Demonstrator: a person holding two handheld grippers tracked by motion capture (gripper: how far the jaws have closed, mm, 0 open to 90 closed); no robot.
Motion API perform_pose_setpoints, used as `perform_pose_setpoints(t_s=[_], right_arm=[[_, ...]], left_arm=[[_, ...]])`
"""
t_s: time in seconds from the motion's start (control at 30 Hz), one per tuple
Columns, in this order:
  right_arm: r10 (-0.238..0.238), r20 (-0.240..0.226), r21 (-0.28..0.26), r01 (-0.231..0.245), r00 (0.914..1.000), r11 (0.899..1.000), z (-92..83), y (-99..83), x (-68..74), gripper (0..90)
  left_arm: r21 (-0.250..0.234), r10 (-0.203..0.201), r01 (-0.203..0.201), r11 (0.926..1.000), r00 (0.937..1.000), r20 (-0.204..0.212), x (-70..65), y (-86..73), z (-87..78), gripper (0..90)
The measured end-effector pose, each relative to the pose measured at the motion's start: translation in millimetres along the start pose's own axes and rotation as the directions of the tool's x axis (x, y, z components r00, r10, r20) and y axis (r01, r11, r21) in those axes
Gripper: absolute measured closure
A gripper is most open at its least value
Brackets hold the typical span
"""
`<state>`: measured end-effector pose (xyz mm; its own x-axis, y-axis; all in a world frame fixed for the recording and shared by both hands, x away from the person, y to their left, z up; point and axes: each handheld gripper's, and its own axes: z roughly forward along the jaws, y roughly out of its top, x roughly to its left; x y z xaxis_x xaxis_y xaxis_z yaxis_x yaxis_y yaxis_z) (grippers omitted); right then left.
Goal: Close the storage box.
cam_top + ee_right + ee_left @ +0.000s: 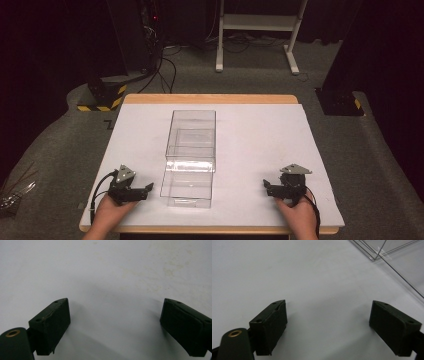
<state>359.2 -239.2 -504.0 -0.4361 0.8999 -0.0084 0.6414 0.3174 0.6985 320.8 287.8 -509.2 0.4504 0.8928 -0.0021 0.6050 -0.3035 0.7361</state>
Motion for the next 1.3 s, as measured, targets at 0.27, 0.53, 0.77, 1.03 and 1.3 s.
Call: perform_pose_setpoints(t_s=[0.27, 0.53, 0.77, 1.03, 1.3], right_arm=[[0.001, 0.001, 0.000, -0.001, 1.0000, 1.000, -0.1, 0.0, 0.5, 9.4], [0.000, 0.002, 0.000, 0.000, 1.0000, 1.000, 0.0, -0.2, 0.6, 9.3], [-0.008, 0.005, -0.003, 0.008, 1.0000, 1.000, 0.1, -0.4, 0.6, 9.3], [-0.008, 0.003, 0.000, 0.008, 1.0000, 1.000, 0.3, 0.2, 0.2, 9.3], [-0.009, 0.005, 0.001, 0.009, 0.9999, 1.000, 0.1, 0.3, 0.7, 9.5]], left_arm=[[0.000, -0.001, 0.001, 1.0000, 1.0000, 0.001, 0.1, 0.1, 0.1, 15.0], [0.000, -0.001, 0.001, 1.0000, 1.0000, -0.001, -0.1, -0.1, 0.0, 15.1], [0.001, 0.004, -0.004, 1.0000, 1.0000, -0.009, -0.3, 0.1, -0.3, 15.5], [-0.015, 0.029, -0.029, 0.9995, 0.9993, -0.022, -5.4, -0.4, -2.3, 21.6], [-0.004, 0.017, -0.017, 0.9998, 0.9998, -0.011, -3.3, -0.2, -2.9, 20.6]])
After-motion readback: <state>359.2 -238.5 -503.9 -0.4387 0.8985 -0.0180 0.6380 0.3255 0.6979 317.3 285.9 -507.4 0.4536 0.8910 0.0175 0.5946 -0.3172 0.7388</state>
